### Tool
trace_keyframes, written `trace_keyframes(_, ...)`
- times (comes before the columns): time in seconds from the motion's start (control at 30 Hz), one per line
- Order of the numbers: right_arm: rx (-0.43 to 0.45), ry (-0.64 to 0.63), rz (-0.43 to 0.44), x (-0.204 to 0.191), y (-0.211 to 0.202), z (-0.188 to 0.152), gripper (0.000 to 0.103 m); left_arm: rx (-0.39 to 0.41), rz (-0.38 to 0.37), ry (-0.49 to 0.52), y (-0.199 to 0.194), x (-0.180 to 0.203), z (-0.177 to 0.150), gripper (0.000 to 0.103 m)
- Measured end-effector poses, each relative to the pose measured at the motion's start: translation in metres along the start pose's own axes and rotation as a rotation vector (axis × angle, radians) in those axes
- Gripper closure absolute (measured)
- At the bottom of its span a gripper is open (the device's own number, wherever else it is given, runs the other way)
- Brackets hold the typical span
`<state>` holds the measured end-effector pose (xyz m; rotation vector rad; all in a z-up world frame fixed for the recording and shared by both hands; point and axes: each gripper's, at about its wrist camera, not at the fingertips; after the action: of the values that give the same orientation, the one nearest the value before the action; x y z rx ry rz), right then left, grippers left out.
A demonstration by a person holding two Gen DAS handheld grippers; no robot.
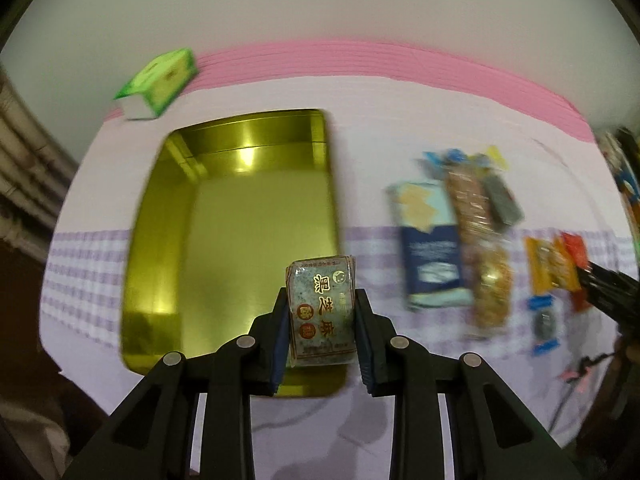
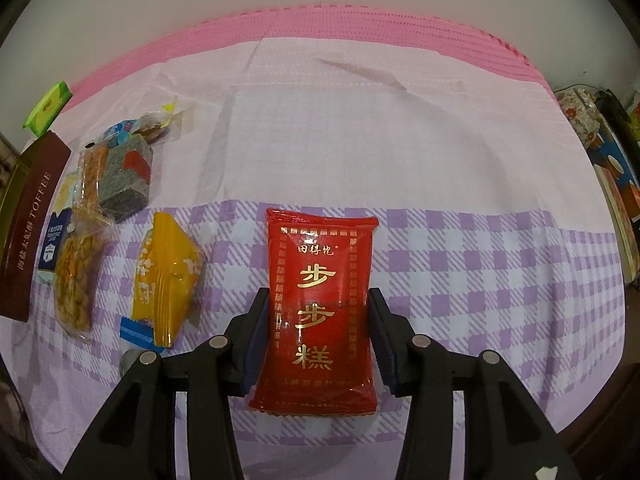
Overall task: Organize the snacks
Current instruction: 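Carry the square cake into the gold tin and open the left gripper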
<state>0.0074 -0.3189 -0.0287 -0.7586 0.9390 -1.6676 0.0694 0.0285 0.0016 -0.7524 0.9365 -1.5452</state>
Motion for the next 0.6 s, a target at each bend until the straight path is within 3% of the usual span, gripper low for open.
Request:
trace_keyframes(0.23, -0.035, -0.001, -0.001, 0.000, 0.004, 0.007, 0.058, -0.046, 0.109, -0.027, 0.028, -0.058, -0.002, 0.073)
trace_keyframes(0.27, -0.039, 0.001, -0.002, 0.000, 0.004, 0.007, 0.058, -0.022, 0.083, 0.003, 0.034, -0.065, -0.003, 0.073)
trace_keyframes(0.6, -0.056, 0.003, -0.010, -0.002, 0.006, 0.007, 0.059, -0.087, 0.120, -0.006, 0.063, -0.092, -0.019, 0.073)
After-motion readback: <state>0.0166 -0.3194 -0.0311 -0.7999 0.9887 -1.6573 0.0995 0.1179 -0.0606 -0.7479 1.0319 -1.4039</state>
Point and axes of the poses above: each gripper's, at about its wrist camera, not at the fingertips, and y roughly the way its jaws point, x to its right, z to its top, and after that the axes turned 6 degrees about x, right-handed
